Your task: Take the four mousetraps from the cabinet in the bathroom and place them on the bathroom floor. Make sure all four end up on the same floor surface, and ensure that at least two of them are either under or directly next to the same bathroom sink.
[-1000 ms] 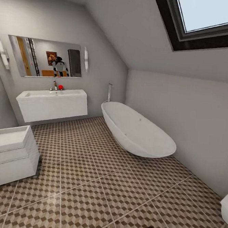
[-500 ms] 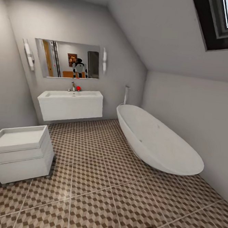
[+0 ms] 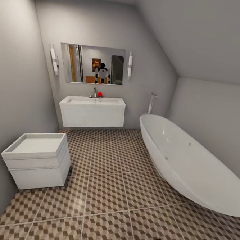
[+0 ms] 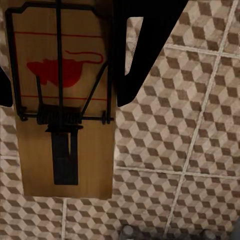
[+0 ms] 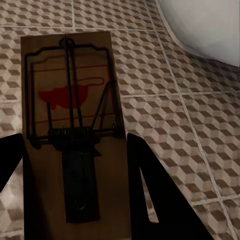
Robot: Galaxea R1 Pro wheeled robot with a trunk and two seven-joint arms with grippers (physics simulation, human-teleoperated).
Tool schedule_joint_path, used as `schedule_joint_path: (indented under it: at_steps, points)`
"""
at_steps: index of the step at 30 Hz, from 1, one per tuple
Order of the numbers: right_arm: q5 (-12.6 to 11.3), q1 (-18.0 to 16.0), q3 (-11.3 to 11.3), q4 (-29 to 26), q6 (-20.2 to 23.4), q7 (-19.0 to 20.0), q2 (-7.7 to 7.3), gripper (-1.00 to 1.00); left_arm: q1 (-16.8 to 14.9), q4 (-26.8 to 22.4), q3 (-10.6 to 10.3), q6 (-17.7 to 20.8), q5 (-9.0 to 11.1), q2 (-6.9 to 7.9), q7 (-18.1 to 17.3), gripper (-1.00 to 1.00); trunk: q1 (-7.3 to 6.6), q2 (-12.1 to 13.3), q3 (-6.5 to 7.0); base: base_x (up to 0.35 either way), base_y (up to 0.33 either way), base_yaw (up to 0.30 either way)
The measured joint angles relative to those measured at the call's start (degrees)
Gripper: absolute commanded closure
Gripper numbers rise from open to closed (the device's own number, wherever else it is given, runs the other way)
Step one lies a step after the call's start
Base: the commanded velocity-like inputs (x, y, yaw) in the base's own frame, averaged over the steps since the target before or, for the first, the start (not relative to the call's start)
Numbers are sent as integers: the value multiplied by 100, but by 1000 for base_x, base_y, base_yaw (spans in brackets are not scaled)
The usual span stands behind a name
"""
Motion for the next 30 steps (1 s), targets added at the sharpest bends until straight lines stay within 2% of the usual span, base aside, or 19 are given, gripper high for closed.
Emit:
schedule_joint_path:
  at_steps: [14, 30]
  points:
    - [1, 1, 1, 0, -9, -6, 0, 100, 0, -1, 8, 4, -9, 7, 0, 100, 0, 0, -22, 324, -72, 295]
    - [1, 2, 0, -1, -10, 30, -1, 100, -1, 1, 15, 4, -9, 8, 0, 100, 0, 0, -25, 324, -109, 23]
